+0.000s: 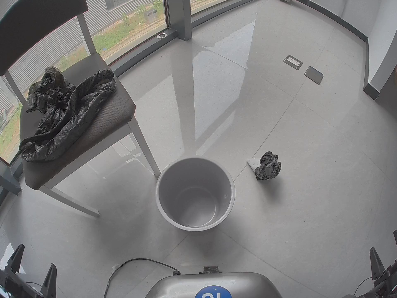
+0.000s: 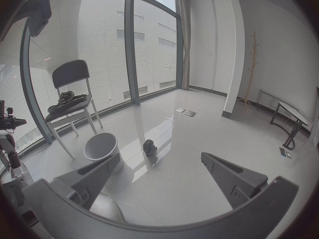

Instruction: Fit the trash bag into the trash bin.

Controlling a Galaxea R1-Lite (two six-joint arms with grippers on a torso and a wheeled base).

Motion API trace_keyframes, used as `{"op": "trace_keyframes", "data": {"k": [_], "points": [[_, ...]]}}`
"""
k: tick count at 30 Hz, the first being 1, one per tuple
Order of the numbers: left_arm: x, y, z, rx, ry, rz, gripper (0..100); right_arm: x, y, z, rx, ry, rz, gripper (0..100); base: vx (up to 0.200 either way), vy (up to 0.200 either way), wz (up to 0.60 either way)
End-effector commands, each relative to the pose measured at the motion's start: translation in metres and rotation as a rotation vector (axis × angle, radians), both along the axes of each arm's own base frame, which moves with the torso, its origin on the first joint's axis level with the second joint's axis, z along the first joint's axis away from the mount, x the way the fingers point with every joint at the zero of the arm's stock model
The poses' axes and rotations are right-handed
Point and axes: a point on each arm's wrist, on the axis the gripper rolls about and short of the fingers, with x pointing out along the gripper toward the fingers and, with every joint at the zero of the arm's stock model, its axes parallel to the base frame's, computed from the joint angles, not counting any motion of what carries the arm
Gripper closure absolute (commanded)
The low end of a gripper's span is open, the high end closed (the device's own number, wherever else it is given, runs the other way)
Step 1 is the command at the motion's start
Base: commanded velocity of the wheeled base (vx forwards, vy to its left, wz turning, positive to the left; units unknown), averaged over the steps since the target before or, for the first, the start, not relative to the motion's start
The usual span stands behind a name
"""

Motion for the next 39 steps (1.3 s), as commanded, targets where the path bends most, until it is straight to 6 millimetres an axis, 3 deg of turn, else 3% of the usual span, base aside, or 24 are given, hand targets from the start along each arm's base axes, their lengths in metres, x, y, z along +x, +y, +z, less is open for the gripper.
{"op": "trace_keyframes", "data": {"k": [1,2,4,8,12,20,23,25,26,32,36,37,38,39], "points": [[-0.012,0.002,0.079,-0.185,-0.181,-0.077,0,0.000,0.000,-0.005,0.000,0.004,0.001,0,0.000,0.000,0.00],[-0.010,0.003,0.106,-0.287,-0.169,-0.110,0,0.000,0.000,-0.005,0.000,0.004,0.001,0,0.000,0.000,0.00],[-0.009,0.005,0.132,-0.374,-0.144,-0.093,0,0.000,0.000,-0.005,0.000,0.004,0.001,0,0.000,0.000,0.00],[-0.013,0.007,0.120,-0.166,-0.064,-0.062,0,0.000,0.000,-0.005,0.000,0.004,0.001,0,0.000,0.000,0.00],[-0.024,0.011,0.119,-0.012,-0.133,-0.113,0,0.000,0.000,-0.005,0.000,0.004,0.001,0,0.000,0.000,0.00],[-0.009,0.013,0.157,0.078,-0.097,0.023,0,0.000,0.000,-0.005,-0.012,0.004,0.010,0,0.000,0.000,0.00],[0.022,0.010,0.182,0.078,-0.003,0.230,0,0.000,0.000,-0.005,-0.035,0.003,0.018,0,0.000,0.000,0.00],[0.022,0.010,0.182,0.078,-0.003,0.230,0,0.000,0.000,-0.005,-0.035,0.003,0.018,0,0.000,0.000,0.00],[0.045,0.007,0.202,0.096,0.047,0.306,0,0.001,0.001,-0.005,-0.095,0.001,0.042,0,0.000,0.000,0.00],[0.098,-0.003,0.251,0.104,0.128,0.311,0,0.000,0.001,-0.005,-0.074,0.000,0.039,0,0.000,0.000,0.00],[0.128,0.004,0.260,0.068,0.230,0.443,0,0.000,0.000,-0.004,-0.057,0.002,0.005,0,0.000,0.000,0.00],[0.139,0.018,0.261,0.039,0.296,0.558,0,0.001,0.000,-0.003,-0.046,0.013,-0.021,0,0.000,0.000,0.00],[0.143,0.024,0.260,0.025,0.345,0.586,0,-0.001,0.000,0.010,-0.023,-0.010,-0.007,0,0.000,0.000,0.00],[0.145,0.027,0.261,0.015,0.375,0.567,0,0.000,0.000,0.043,0.034,-0.033,0.019,0,0.000,0.000,0.00]]}}
